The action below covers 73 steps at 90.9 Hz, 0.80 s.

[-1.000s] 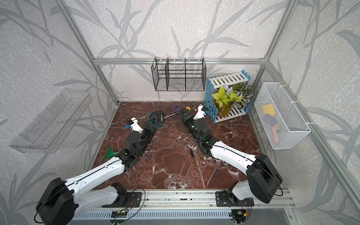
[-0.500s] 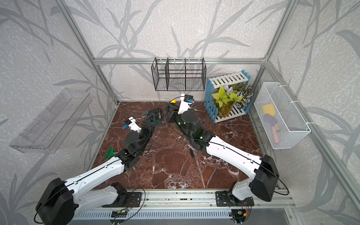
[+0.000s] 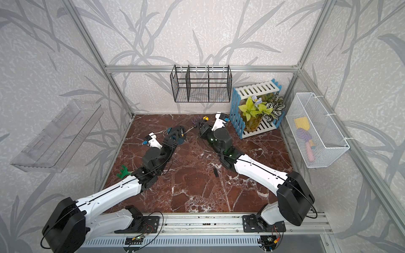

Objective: Remove the battery from the alarm
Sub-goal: Release the battery from the alarm.

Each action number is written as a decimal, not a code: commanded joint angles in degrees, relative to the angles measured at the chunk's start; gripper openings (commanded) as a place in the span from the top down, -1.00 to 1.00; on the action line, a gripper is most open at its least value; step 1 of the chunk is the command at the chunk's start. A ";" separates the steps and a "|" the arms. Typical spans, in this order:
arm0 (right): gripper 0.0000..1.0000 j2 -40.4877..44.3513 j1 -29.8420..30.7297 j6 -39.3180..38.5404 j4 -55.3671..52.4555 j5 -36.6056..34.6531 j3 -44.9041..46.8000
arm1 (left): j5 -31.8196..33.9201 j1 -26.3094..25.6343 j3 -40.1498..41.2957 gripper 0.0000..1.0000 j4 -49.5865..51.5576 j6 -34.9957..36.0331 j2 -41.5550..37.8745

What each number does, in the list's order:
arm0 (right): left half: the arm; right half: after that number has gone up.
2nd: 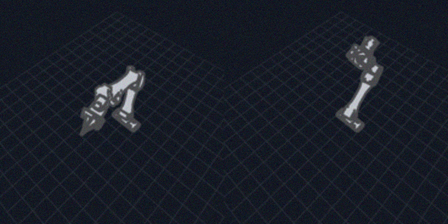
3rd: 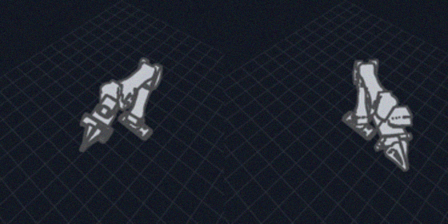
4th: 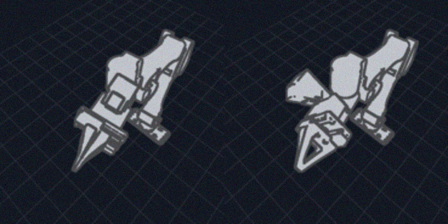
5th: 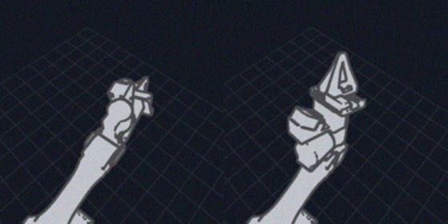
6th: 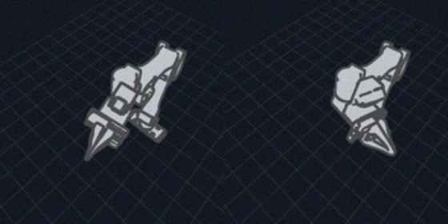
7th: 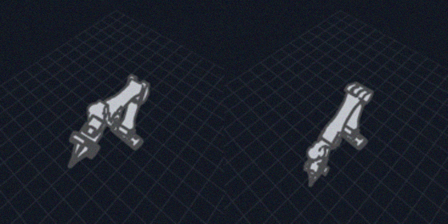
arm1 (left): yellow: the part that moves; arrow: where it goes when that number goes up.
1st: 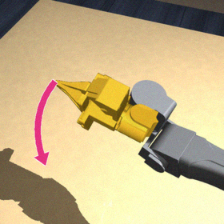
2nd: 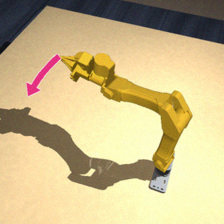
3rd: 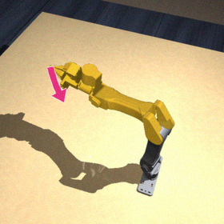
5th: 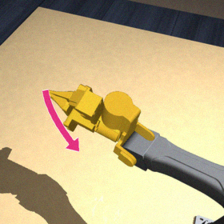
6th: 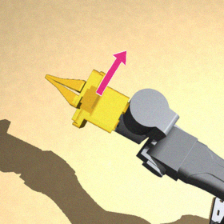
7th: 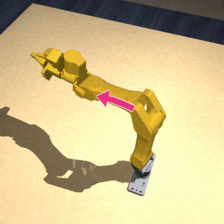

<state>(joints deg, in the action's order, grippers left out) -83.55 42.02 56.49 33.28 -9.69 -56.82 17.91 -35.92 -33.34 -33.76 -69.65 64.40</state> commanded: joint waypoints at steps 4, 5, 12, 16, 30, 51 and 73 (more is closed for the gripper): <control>1.00 -2.41 0.00 10.49 0.00 7.79 4.14 | -6.27 -1.08 -3.26 0.78 -15.70 -2.63 -1.73; 1.00 -2.46 -0.14 10.79 0.32 7.87 4.28 | -6.29 -1.08 -3.24 0.78 -15.67 -2.66 -1.73; 1.00 -2.87 -0.55 13.13 2.61 7.95 5.44 | -6.16 -0.99 -3.02 0.78 -15.18 -3.05 -1.80; 1.00 -2.98 -0.62 13.87 2.99 7.94 5.73 | -6.09 -0.95 -2.89 0.78 -14.84 -3.19 -1.84; 1.00 -2.75 -0.10 5.76 0.47 12.47 2.53 | -5.93 -0.73 -2.81 0.78 -13.66 -3.36 -2.07; 1.00 -3.96 12.36 -33.93 -23.60 8.08 -14.20 | -8.25 -0.47 -3.74 0.79 -14.11 -3.73 -0.45; 1.00 -3.15 5.61 -16.75 -11.90 9.20 -5.94 | -9.74 0.15 -3.85 0.80 -15.55 -4.71 0.19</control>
<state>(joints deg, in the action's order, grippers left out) -85.34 50.81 25.58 21.32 -13.06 -70.35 17.47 -34.76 -33.36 -37.04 -72.12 65.12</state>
